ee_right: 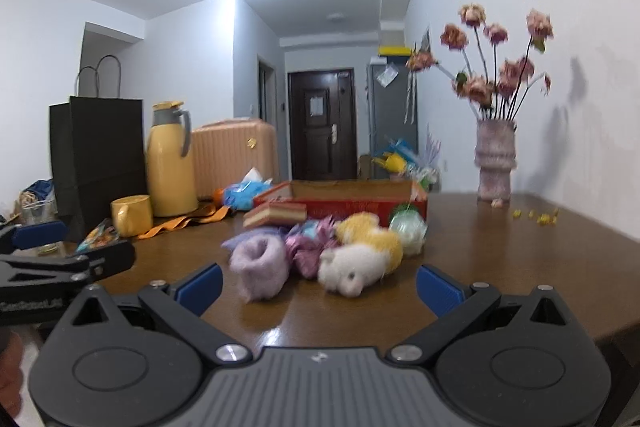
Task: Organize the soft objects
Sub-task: 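Grasp the pink sponge block with both grippers from the pile, then carry the pink sponge block with both grippers into the cardboard box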
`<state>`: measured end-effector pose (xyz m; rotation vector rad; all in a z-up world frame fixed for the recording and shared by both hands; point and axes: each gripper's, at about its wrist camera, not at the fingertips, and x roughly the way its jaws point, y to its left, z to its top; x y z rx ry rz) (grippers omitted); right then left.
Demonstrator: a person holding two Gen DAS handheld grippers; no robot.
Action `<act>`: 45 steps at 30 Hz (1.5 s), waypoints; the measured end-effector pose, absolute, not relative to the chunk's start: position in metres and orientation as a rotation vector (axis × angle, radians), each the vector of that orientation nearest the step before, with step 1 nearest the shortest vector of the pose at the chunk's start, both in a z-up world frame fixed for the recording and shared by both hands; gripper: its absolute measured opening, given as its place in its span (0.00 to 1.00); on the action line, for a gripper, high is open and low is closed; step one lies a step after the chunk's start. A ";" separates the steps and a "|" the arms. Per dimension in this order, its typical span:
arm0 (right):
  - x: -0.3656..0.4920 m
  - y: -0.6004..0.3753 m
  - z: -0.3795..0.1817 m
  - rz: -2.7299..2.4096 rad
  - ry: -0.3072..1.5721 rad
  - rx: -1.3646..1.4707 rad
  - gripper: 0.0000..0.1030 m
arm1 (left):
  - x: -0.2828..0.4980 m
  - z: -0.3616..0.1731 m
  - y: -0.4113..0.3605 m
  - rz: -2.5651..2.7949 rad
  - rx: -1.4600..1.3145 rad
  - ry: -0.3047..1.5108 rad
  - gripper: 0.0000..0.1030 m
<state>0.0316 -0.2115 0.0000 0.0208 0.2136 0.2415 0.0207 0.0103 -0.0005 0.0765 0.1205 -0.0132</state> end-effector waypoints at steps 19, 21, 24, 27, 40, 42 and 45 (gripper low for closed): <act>0.268 -0.173 0.025 0.384 0.486 0.261 0.86 | 0.311 0.025 0.096 -0.087 -0.113 0.471 0.88; 0.296 -0.165 0.024 0.402 0.527 0.307 0.74 | 0.347 0.028 0.107 -0.131 -0.167 0.537 0.76; 0.334 -0.151 0.018 0.406 0.581 0.362 0.64 | 0.392 0.024 0.113 -0.249 -0.204 0.616 0.76; 0.363 -0.140 0.008 0.385 0.623 0.393 0.48 | 0.420 0.005 0.112 -0.323 -0.228 0.719 0.71; 0.361 -0.165 0.020 0.431 0.590 0.499 0.24 | 0.371 0.034 0.120 -0.397 -0.435 0.667 0.26; 0.350 -0.176 0.033 0.445 0.581 0.499 0.24 | 0.350 0.046 0.112 -0.399 -0.418 0.647 0.24; 0.330 -0.192 0.041 0.445 0.594 0.509 0.24 | 0.321 0.056 0.093 -0.400 -0.395 0.617 0.21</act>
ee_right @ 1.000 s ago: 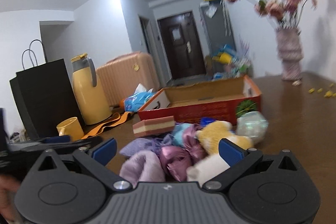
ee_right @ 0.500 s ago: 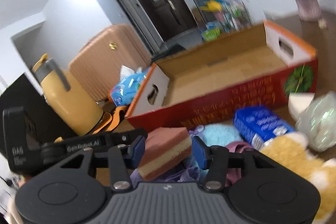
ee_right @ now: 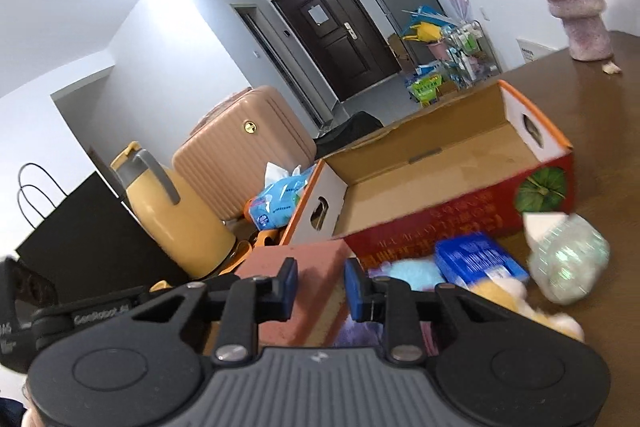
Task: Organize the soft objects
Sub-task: 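Carry the pink sponge block with both grippers into the cardboard box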
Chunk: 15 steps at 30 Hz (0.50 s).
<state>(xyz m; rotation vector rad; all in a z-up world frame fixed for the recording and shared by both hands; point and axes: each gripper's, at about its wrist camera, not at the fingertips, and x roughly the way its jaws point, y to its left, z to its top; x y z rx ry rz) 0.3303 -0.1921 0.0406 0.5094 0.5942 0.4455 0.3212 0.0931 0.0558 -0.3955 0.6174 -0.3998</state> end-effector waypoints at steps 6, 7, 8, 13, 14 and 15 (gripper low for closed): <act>0.279 -0.225 0.038 0.480 0.591 0.516 0.22 | 0.256 0.055 0.068 -0.401 -0.402 0.622 0.20; 0.270 -0.228 0.038 0.483 0.586 0.509 0.22 | 0.247 0.054 0.064 -0.402 -0.404 0.624 0.20; 0.260 -0.231 0.039 0.480 0.578 0.501 0.22 | 0.239 0.052 0.060 -0.405 -0.400 0.618 0.20; 0.230 -0.240 0.042 0.474 0.539 0.491 0.21 | 0.214 0.054 0.050 -0.415 -0.396 0.596 0.20; 0.226 -0.242 0.043 0.473 0.535 0.495 0.21 | 0.213 0.055 0.049 -0.417 -0.393 0.596 0.20; 0.226 -0.243 0.044 0.472 0.532 0.498 0.21 | 0.212 0.056 0.049 -0.418 -0.393 0.597 0.20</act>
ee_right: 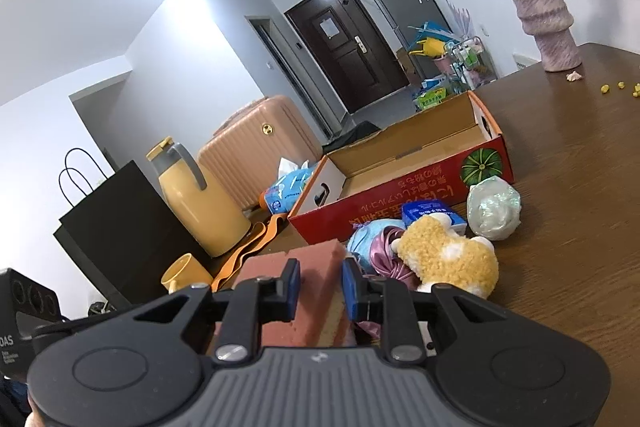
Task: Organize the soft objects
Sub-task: 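Carry the pink sponge block with both grippers into the cardboard box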
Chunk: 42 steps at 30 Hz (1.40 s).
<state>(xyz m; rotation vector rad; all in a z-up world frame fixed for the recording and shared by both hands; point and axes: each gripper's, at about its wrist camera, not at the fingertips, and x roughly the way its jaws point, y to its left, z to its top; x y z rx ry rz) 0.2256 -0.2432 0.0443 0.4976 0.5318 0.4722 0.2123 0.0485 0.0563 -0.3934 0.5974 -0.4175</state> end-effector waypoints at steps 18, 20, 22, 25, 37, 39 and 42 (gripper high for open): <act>0.383 -0.216 0.080 0.479 0.545 0.449 0.21 | 0.376 0.088 0.071 -0.375 -0.414 0.590 0.20; 0.429 -0.209 0.082 0.482 0.577 0.462 0.21 | 0.416 0.090 0.075 -0.349 -0.412 0.595 0.20; 0.473 -0.201 0.080 0.476 0.610 0.470 0.21 | 0.451 0.089 0.078 -0.328 -0.410 0.610 0.20; 0.531 -0.190 0.071 0.463 0.660 0.463 0.21 | 0.509 0.078 0.083 -0.287 -0.422 0.658 0.20; 0.691 -0.144 -0.018 0.400 0.912 0.447 0.19 | 0.639 0.010 0.088 -0.135 -0.293 0.798 0.21; 0.695 -0.137 -0.026 0.396 0.926 0.409 0.19 | 0.638 0.011 0.082 -0.130 -0.239 0.794 0.20; 0.695 -0.131 -0.026 0.400 0.919 0.368 0.19 | 0.637 0.011 0.080 -0.126 -0.220 0.794 0.20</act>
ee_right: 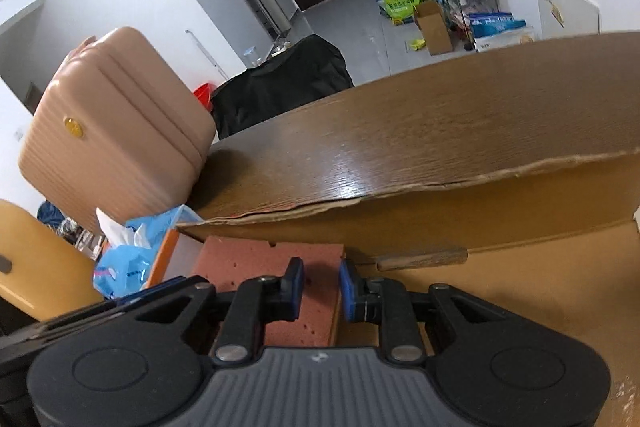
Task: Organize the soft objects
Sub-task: 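Carry the pink sponge block with both grippers into the cardboard box, then open both grippers to release the sponge and withdraw from the box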
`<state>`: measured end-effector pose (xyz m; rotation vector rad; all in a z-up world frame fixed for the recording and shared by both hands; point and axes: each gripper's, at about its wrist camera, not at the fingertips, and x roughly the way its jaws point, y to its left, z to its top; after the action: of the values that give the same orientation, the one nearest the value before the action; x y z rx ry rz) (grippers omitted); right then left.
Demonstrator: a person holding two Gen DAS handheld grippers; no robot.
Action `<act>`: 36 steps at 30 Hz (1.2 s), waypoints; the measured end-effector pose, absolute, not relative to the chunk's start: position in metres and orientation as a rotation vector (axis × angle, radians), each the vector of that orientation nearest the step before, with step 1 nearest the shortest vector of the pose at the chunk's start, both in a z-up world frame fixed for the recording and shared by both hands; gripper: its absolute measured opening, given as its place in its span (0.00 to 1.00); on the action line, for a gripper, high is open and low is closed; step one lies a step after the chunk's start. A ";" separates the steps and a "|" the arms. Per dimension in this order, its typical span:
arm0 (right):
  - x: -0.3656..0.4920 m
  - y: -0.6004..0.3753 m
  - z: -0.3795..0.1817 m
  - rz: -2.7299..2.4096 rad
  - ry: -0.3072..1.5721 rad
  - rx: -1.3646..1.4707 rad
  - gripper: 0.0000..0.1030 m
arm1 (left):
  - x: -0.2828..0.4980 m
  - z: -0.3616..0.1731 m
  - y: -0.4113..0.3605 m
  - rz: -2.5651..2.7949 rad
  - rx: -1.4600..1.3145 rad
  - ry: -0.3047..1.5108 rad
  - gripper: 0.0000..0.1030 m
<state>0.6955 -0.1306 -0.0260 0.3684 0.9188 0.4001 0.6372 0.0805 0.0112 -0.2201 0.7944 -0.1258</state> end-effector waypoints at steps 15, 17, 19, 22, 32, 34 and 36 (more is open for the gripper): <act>0.594 -0.203 0.095 0.298 0.731 0.177 0.32 | 0.531 0.124 0.095 -0.074 -0.113 0.652 0.39; 0.566 -0.220 0.112 0.279 0.701 0.166 0.42 | 0.505 0.140 0.095 -0.068 -0.093 0.612 0.46; 0.534 -0.239 0.127 0.288 0.669 0.170 0.59 | 0.479 0.153 0.094 -0.077 -0.087 0.593 0.47; 0.495 -0.260 0.142 0.266 0.631 0.153 0.61 | 0.444 0.162 0.090 -0.071 -0.063 0.567 0.59; 0.379 -0.272 0.162 0.220 0.447 0.051 0.85 | 0.345 0.166 0.073 -0.055 -0.033 0.411 0.87; 0.352 -0.271 0.159 0.216 0.402 0.025 0.85 | 0.319 0.158 0.072 -0.047 -0.042 0.377 0.92; 0.325 -0.269 0.153 0.225 0.362 0.003 0.86 | 0.293 0.147 0.072 -0.065 -0.060 0.364 0.92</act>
<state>0.3246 -0.2688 0.1528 0.0031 0.3619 0.2252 0.2933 0.0717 0.1474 -0.0604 0.3641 -0.0652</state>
